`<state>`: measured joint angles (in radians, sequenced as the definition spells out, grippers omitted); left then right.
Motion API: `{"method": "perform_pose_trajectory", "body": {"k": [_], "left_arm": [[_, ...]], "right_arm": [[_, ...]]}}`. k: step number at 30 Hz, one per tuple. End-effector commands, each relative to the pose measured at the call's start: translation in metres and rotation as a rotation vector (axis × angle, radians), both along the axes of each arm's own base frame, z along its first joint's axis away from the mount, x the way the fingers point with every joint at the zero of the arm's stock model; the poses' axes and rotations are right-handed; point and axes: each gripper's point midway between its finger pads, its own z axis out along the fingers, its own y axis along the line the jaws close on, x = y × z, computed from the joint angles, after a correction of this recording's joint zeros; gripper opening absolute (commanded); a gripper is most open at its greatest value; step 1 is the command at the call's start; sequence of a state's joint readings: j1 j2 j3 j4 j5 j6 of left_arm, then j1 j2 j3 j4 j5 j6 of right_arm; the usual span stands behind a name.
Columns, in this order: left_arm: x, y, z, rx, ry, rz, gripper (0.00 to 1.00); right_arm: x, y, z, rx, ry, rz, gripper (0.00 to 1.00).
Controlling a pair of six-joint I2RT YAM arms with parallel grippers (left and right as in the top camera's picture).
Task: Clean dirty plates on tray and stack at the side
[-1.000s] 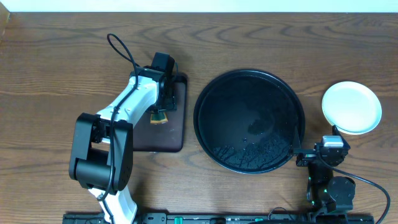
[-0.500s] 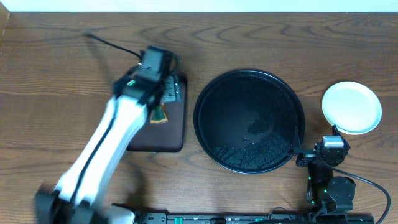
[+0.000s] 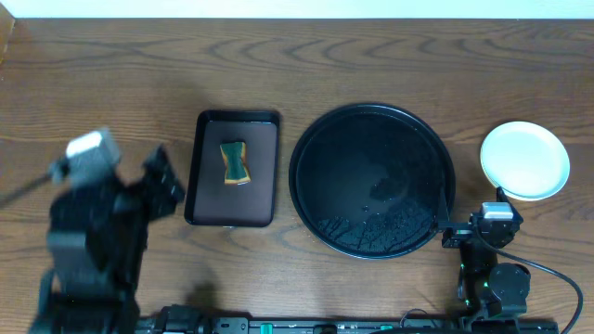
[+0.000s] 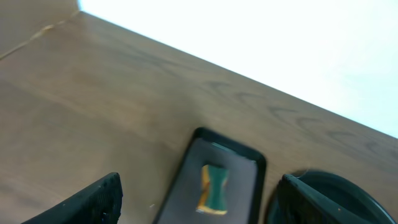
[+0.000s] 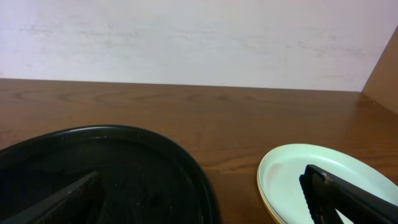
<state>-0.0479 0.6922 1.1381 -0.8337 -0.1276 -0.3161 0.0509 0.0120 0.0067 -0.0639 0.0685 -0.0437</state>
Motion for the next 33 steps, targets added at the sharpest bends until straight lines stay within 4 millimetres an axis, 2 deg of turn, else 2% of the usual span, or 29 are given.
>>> {"method": "perform_pose_trajectory", "body": {"k": [1,4,9,11,14,17,19,26,33], "left_arm": [[-0.022,0.009,-0.034,-0.008,0.014,0.041,0.80],[-0.033,0.012,-0.053,-0.009,-0.037,0.055,0.80],[-0.030,0.012,-0.055,-0.035,-0.252,0.059,0.80],[-0.028,0.012,-0.045,-0.062,-0.373,0.065,0.80],[-0.028,0.012,-0.020,-0.075,-0.562,0.060,0.80],[-0.035,0.012,0.005,-0.078,-0.744,0.053,0.81],[-0.040,0.012,0.015,-0.079,-0.832,0.049,0.80],[-0.035,0.003,0.015,-0.081,-0.909,-0.008,0.80],[-0.026,-0.001,0.000,-0.082,-0.913,-0.033,0.80]], "right_arm": [[0.000,-0.002,0.000,0.013,-0.003,-0.013,0.99],[0.000,-0.002,0.000,0.012,-0.003,-0.013,0.99],[0.000,-0.002,0.000,0.012,-0.003,-0.013,0.99],[0.000,-0.002,0.000,0.013,-0.003,-0.013,0.99],[0.000,-0.002,0.000,0.013,-0.003,-0.013,0.99],[0.000,-0.002,0.000,0.013,-0.003,-0.013,0.99],[0.000,-0.002,0.000,0.013,-0.003,-0.013,0.99],[0.000,-0.002,0.000,0.013,-0.003,-0.013,0.99],[0.000,-0.002,0.000,0.013,-0.003,-0.013,0.99]]}}
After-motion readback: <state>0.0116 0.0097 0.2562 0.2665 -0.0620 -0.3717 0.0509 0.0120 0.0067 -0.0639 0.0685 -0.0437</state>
